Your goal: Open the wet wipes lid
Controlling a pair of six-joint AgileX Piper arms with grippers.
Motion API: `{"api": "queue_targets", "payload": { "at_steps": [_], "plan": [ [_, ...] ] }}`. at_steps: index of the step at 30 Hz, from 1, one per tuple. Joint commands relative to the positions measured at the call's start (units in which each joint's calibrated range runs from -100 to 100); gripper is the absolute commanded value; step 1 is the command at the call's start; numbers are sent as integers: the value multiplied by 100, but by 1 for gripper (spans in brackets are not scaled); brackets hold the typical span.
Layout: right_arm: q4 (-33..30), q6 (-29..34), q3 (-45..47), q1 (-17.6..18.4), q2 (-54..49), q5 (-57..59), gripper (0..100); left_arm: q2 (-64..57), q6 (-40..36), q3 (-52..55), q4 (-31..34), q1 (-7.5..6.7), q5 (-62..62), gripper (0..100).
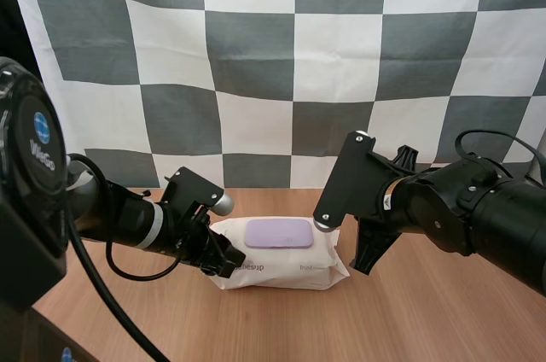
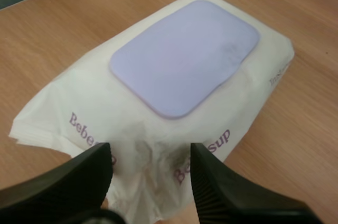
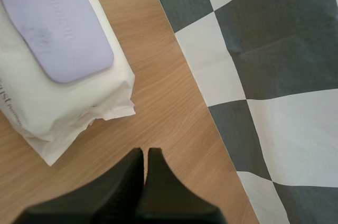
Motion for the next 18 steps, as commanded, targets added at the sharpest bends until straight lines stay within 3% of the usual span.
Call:
{"api": "queue_targets", "payload": {
  "at_steps": [1, 9, 18],
  "plan": [
    [-1, -1, -8, 3, -1, 8, 8, 2, 3, 9, 31, -1, -185, 75],
    [-1, -1, -8, 3, -1, 8, 8, 2, 56, 9, 105, -1, -842, 75],
    [-1, -1, -8, 3, -1, 8, 8, 417, 135, 9, 37, -1, -646, 75]
  ]
}}
